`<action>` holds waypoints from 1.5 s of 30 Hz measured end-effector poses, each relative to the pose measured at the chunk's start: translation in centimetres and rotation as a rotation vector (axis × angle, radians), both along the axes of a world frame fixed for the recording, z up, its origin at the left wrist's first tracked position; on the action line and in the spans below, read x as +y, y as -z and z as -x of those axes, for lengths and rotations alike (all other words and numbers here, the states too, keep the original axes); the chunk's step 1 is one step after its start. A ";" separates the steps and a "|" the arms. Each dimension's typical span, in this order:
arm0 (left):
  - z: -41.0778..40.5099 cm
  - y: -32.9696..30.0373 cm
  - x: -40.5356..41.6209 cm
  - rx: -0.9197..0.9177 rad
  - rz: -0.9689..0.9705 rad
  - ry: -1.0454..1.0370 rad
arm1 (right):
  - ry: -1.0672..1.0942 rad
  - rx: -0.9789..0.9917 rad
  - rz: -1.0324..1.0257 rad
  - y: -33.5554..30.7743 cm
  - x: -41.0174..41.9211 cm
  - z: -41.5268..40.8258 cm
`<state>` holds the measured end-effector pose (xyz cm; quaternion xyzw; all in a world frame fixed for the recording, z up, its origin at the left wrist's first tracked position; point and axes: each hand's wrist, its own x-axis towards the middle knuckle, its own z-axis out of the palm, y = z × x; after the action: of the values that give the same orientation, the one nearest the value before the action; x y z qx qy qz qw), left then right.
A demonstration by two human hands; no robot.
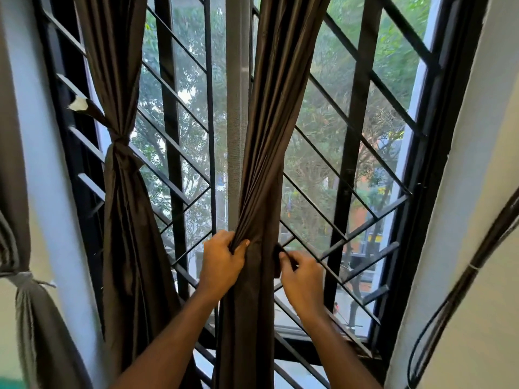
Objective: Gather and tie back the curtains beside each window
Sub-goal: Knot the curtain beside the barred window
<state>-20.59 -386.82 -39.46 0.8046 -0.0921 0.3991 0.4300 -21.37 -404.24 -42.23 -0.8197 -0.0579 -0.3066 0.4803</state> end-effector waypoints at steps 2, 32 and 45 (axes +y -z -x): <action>0.0 0.3 -1.3 0.001 0.037 0.022 | -0.106 -0.045 0.011 0.3 1.3 1.2; 0.1 3.4 2.4 0.370 -0.050 0.351 | -0.333 0.340 -0.379 -0.3 -0.3 0.4; 2.0 3.7 -4.2 0.457 0.493 0.497 | -0.220 0.274 -0.331 0.9 2.3 3.0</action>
<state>-22.63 -391.00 -43.19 0.6989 -0.0871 0.1044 0.7022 -24.37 -401.90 -43.17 -0.7526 -0.0302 -0.1435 0.6420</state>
